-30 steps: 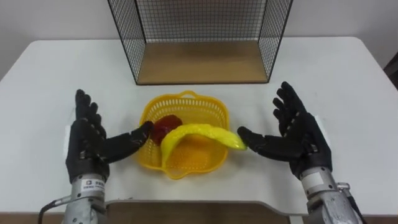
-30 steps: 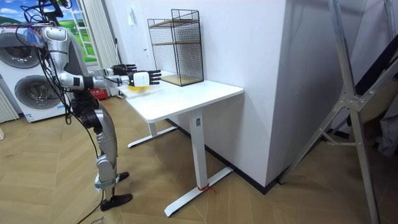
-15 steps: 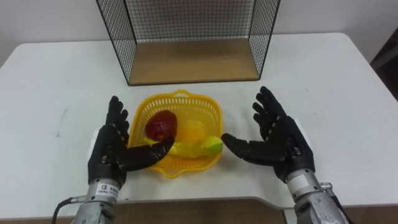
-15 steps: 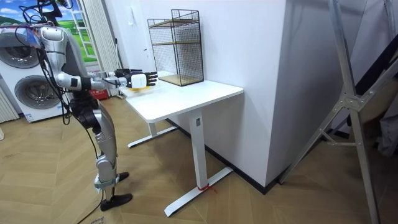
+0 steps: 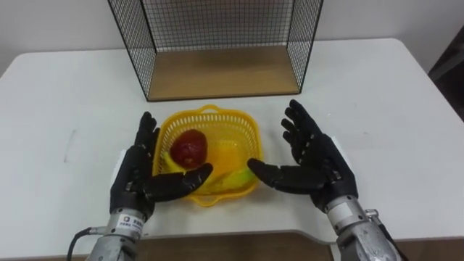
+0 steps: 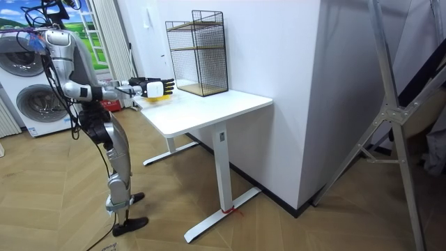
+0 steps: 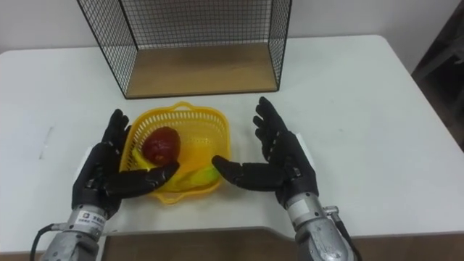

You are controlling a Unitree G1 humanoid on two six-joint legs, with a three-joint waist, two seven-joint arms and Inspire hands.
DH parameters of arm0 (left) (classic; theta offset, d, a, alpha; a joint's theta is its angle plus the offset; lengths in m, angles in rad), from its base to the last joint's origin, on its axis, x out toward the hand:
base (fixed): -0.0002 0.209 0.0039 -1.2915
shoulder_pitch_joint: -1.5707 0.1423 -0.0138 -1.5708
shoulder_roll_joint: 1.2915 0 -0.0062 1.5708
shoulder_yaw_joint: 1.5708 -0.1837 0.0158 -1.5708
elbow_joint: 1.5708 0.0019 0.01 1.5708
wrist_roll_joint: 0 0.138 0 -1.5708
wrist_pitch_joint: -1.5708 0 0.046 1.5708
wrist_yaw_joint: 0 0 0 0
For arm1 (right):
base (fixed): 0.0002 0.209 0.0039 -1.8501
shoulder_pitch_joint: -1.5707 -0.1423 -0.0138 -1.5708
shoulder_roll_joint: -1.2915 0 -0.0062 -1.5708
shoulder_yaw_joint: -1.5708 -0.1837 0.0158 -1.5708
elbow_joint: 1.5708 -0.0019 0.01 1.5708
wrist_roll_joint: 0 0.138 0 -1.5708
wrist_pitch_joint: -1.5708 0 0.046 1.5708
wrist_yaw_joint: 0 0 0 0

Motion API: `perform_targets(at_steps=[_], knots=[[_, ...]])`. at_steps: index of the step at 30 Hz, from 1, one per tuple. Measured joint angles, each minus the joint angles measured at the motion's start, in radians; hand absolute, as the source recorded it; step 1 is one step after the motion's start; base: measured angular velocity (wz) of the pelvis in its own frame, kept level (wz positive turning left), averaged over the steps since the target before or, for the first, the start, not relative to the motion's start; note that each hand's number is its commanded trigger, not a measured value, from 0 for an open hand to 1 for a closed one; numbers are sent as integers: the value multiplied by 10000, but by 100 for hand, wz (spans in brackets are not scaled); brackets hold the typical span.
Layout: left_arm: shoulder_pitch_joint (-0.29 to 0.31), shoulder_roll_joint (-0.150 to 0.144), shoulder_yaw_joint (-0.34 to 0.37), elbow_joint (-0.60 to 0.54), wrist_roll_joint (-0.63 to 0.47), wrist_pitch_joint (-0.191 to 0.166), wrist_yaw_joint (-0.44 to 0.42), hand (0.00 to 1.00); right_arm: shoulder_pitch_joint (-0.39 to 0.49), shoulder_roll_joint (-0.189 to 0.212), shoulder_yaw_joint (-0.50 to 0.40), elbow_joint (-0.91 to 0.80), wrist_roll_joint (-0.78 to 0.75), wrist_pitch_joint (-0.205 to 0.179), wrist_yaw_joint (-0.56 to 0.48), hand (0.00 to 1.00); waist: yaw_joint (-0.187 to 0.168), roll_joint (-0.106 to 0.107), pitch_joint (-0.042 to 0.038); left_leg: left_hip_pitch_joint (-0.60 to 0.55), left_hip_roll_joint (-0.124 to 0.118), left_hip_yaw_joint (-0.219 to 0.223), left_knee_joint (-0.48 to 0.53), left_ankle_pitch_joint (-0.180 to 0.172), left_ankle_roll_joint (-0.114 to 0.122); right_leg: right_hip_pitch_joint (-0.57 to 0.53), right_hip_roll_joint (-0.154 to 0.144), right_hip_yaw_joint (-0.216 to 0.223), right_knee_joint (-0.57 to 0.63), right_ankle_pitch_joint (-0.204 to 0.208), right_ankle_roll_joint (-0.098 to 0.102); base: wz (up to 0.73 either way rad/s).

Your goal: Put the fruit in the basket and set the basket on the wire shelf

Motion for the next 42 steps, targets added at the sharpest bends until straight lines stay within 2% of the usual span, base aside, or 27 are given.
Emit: perform_targets(at_steps=[5,8,12,16,20,24,26,29,33,36,40,42], knots=[[11,-61,-96,3,-114,0,-235,0,0,16,0,0,-3,-3,1,0,8,-53,30,119,-3,17,-142,2,-2,95,-1,1,-33,-1,1,0],[8,-72,-201,2,-164,0,-348,0,-51,220,9,0,25,-3,4,0,-1,-87,31,124,-4,18,-96,4,-3,96,-1,3,-61,-1,1,0],[-43,-75,-207,9,-195,1,-476,0,-188,291,239,117,351,-6,82,0,-31,-89,33,121,-3,20,-92,4,-3,96,-3,10,-71,-1,1,0],[-98,-69,-313,60,-924,1,-427,0,-189,246,669,159,524,-42,38,0,-13,-89,33,114,2,-26,-97,3,-3,69,-4,-5,-29,-1,1,0],[-124,-86,-403,59,-1166,1,-381,0,-303,211,836,664,761,-195,41,0,9,-109,33,114,2,-17,-96,3,-3,62,-6,-3,-16,-1,1,0],[-169,-229,-497,58,-1153,1,-199,0,-580,299,906,1303,964,-489,79,0,-7,-154,16,106,-1,-19,-124,4,-3,54,-9,-10,-8,-1,1,0],[-198,-282,-593,45,-1157,-1,0,0,-718,316,961,1592,1150,-605,76,0,-14,-219,-42,74,-1,-20,-124,4,-3,-15,-8,-13,-10,-1,1,0],[-230,-297,-707,45,-1160,0,208,0,-777,355,1062,1710,1237,-670,13,0,-14,-289,-88,61,-3,-16,-108,4,-3,-23,-7,-14,-11,0,1,0],[-258,-321,-751,45,-1165,0,303,0,-775,366,1088,1714,1293,-671,-18,0,-21,-306,-93,67,-4,-18,-90,4,-2,-10,-7,-11,-9,0,1,0],[-286,-415,-773,45,-1175,0,460,0,-776,365,1099,1714,1296,-676,-21,0,-21,-296,-84,72,-1,-21,-98,4,-3,23,-7,-15,-9,1,0,0],[-491,-570,-838,45,-1353,0,752,0,-1049,574,1073,2026,1574,-689,-29,0,-49,-317,38,81,2,-14,-105,2,-2,114,-4,-35,-14,1,-1,0],[-558,-666,-847,45,-1351,0,879,0,-1210,674,1054,2155,1593,-665,-32,0,-70,-318,40,62,0,-15,-89,1,-1,112,-4,-39,-15,4,-3,0]])
